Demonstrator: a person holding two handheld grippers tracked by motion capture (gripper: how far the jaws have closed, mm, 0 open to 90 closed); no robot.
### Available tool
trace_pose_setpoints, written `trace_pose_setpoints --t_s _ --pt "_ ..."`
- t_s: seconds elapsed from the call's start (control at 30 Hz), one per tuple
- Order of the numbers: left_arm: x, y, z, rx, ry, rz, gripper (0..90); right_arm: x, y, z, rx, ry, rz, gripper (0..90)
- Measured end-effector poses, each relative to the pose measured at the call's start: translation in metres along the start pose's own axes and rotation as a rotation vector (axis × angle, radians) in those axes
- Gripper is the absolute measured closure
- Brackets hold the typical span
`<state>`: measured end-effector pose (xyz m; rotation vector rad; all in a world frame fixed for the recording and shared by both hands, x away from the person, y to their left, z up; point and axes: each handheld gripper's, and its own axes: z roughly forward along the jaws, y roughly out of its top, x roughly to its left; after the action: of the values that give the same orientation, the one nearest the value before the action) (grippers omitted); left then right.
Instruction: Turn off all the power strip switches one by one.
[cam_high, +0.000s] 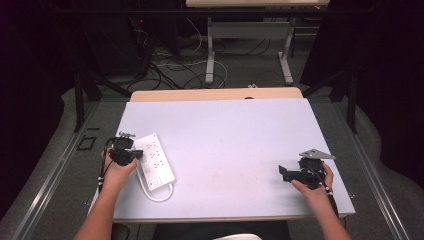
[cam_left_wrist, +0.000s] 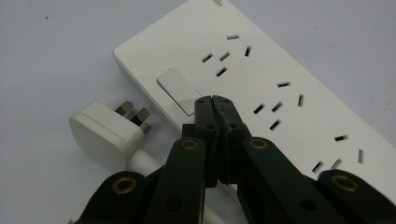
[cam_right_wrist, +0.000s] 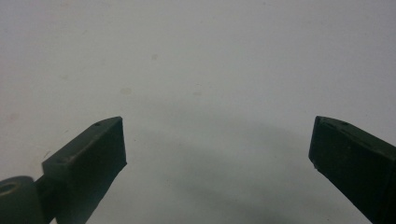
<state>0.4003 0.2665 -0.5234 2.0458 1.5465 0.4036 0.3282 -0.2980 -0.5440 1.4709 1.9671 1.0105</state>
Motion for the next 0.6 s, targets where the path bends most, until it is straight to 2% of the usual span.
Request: trace_pose_setpoints --t_s 0.2,0.27,0.3,0.5,0.6 --pt "0.0002 0.0008 -0.0011 0.016 -0.004 0.002 89.7 0.0001 -0.0001 0.0003 0.002 -0.001 -0.001 3.4" --pt "-0.0010 0.0001 0.0002 -0.002 0.003 -0.009 89.7 0.0000 -0.0001 0.0005 0.001 -0.001 -0.002 3.4" --pt "-0.0003 0.0008 -0.0010 0.014 0.001 0.002 89.7 0.0001 -0.0001 0.0004 0.002 -0.001 0.000 3.4" --pt "-0.0008 0.0012 0.0005 0.003 0.000 -0.016 89.8 -0.0004 -0.0001 0.0002 0.002 -0.001 0.000 3.4" --pt "0.0000 0.0026 0.0003 0.004 0.001 -0.012 89.8 -0.0007 -0.0001 0.0000 -0.001 -0.004 0.002 3.4"
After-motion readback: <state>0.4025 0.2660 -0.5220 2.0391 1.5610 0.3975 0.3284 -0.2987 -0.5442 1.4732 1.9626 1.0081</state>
